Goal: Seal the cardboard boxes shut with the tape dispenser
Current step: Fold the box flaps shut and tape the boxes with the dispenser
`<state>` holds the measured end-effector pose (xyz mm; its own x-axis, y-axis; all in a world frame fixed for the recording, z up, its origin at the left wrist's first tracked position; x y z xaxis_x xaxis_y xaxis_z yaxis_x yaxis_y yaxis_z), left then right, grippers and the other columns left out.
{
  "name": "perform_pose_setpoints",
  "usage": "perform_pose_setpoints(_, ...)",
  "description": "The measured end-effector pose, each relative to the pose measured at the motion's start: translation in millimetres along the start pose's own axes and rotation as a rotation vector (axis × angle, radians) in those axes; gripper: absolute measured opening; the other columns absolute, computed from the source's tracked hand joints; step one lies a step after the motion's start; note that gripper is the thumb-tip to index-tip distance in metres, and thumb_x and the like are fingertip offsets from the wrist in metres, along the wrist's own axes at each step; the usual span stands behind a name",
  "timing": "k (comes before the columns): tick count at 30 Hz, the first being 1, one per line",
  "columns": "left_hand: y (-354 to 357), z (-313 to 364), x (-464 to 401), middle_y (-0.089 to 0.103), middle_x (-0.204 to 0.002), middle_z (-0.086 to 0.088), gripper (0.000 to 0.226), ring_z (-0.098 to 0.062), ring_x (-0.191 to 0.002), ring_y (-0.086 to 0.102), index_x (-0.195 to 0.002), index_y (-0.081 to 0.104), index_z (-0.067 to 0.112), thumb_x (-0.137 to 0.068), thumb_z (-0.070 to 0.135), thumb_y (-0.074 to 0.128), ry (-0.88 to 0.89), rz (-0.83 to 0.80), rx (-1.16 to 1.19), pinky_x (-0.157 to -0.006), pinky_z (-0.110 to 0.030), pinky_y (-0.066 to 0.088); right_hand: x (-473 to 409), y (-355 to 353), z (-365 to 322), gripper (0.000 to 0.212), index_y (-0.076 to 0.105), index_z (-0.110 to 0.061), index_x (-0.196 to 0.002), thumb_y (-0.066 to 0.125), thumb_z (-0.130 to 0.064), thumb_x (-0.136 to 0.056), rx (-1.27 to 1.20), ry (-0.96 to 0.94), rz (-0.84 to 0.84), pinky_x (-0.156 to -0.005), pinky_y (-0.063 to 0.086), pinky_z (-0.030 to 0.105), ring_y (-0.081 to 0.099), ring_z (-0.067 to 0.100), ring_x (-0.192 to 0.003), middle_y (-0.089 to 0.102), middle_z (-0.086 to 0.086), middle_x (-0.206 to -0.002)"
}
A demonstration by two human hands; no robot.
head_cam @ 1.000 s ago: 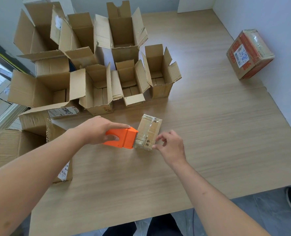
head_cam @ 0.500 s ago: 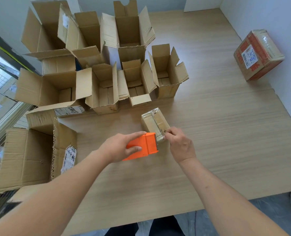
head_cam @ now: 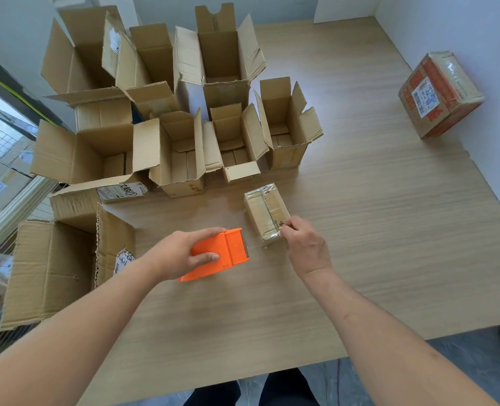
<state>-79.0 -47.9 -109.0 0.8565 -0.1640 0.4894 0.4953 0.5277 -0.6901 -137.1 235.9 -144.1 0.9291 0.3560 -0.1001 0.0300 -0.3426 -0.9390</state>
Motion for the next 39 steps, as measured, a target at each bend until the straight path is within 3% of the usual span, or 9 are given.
perform_pose_setpoints(3, -2, 1, 0, 0.066, -0.119, 0.010, 0.058, -0.015, -0.096, 0.061, -0.143, 0.037, 0.059, -0.092, 0.054, 0.065, -0.035, -0.007, -0.039, -0.079, -0.030, 0.051, 1, -2, -5, 0.028, 0.056, -0.012, -0.072, 0.076, 0.006, -0.064, -0.021, 0.009, 0.003, -0.042, 0.043, 0.028, 0.057, 0.026, -0.079, 0.056, 0.000, -0.088)
perform_pose_setpoints(5, 1, 5, -5, 0.066, -0.125, 0.008, 0.059, -0.019, -0.103, 0.062, -0.144, 0.035, 0.060, -0.091, 0.058, 0.063, -0.065, -0.012, -0.086, -0.085, -0.034, 0.052, 1, -4, -11, 0.023, 0.057, -0.013, -0.074, 0.080, -0.015, -0.070, -0.019, 0.040, -0.002, -0.045, 0.044, 0.027, 0.057, 0.025, -0.081, 0.056, -0.001, -0.091)
perform_pose_setpoints(8, 7, 16, -14, 0.063, -0.132, 0.006, 0.059, -0.025, -0.115, 0.060, -0.144, 0.035, 0.057, -0.091, 0.059, 0.061, -0.125, -0.020, -0.145, -0.092, -0.040, 0.052, 1, -5, -20, 0.038, 0.058, -0.016, -0.078, 0.079, -0.048, -0.074, 0.022, 0.102, -0.001, -0.048, 0.042, 0.028, 0.052, 0.022, -0.085, 0.054, -0.002, -0.094)
perform_pose_setpoints(10, 11, 27, -19, 0.061, -0.135, 0.005, 0.058, -0.026, -0.120, 0.058, -0.145, 0.037, 0.053, -0.092, 0.056, 0.061, -0.157, -0.019, -0.173, -0.094, -0.042, 0.051, -2, -5, -26, 0.045, 0.058, -0.018, -0.083, 0.078, -0.057, -0.075, 0.058, 0.137, -0.020, -0.050, 0.039, 0.029, 0.051, 0.021, -0.089, 0.053, -0.002, -0.098)
perform_pose_setpoints(16, 23, 62, -38, 0.058, -0.139, 0.001, 0.056, -0.027, -0.127, 0.054, -0.144, 0.047, 0.036, -0.092, 0.051, 0.063, -0.264, -0.043, -0.203, -0.099, -0.040, 0.049, -10, -6, -43, 0.037, 0.057, -0.020, -0.099, 0.073, -0.050, -0.085, 0.066, 0.260, -0.134, -0.061, 0.040, 0.032, 0.048, 0.023, -0.108, 0.049, 0.000, -0.115)
perform_pose_setpoints(24, 17, 90, -63, 0.067, -0.123, -0.006, 0.052, -0.032, -0.109, 0.064, -0.122, 0.062, 0.022, -0.082, 0.053, 0.072, -0.502, -0.121, -0.210, -0.093, -0.042, 0.054, -8, -5, -48, 0.031, 0.058, -0.019, -0.098, 0.072, -0.044, -0.086, 0.099, 0.235, -0.136, -0.057, 0.040, 0.032, 0.048, 0.023, -0.108, 0.050, 0.002, -0.116)
perform_pose_setpoints(29, 12, 99, -68, 0.061, -0.103, -0.005, 0.037, -0.031, -0.098, 0.060, -0.114, 0.061, 0.014, -0.091, 0.043, 0.067, -0.525, -0.145, -0.282, -0.080, -0.036, 0.048, -8, -6, -48, 0.029, 0.059, -0.019, -0.100, 0.070, -0.044, -0.089, 0.103, 0.227, -0.172, -0.058, 0.041, 0.032, 0.046, 0.023, -0.110, 0.049, 0.002, -0.118)
perform_pose_setpoints(32, 21, 86, -65, 0.066, -0.119, -0.007, 0.042, -0.032, -0.108, 0.064, -0.123, 0.063, 0.013, -0.092, 0.041, 0.067, -0.564, -0.145, -0.277, -0.079, -0.035, 0.047, -7, -7, -47, 0.028, 0.059, -0.020, -0.102, 0.068, -0.043, -0.090, 0.077, 0.205, -0.196, -0.061, 0.040, 0.032, 0.045, 0.023, -0.113, 0.048, 0.002, -0.122)
perform_pose_setpoints(39, 10, 61, -45, 0.065, -0.119, -0.003, 0.032, -0.031, -0.112, 0.060, -0.125, 0.052, 0.027, -0.095, 0.038, 0.059, -0.425, 0.149, -0.188, -0.075, -0.035, 0.043, -8, -5, -42, 0.032, 0.059, -0.020, -0.102, 0.071, -0.046, -0.088, 0.087, 0.188, -0.178, -0.059, 0.038, 0.031, 0.047, 0.022, -0.110, 0.050, 0.000, -0.118)
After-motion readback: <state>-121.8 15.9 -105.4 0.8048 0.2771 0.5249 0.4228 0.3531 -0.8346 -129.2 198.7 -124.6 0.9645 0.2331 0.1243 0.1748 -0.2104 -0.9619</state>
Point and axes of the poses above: each hand's wrist, its own x-axis away from the middle knuckle, its own y-axis out of the palm, z = x × y, the point moved 3 cm from there along -x, towards the middle knuckle
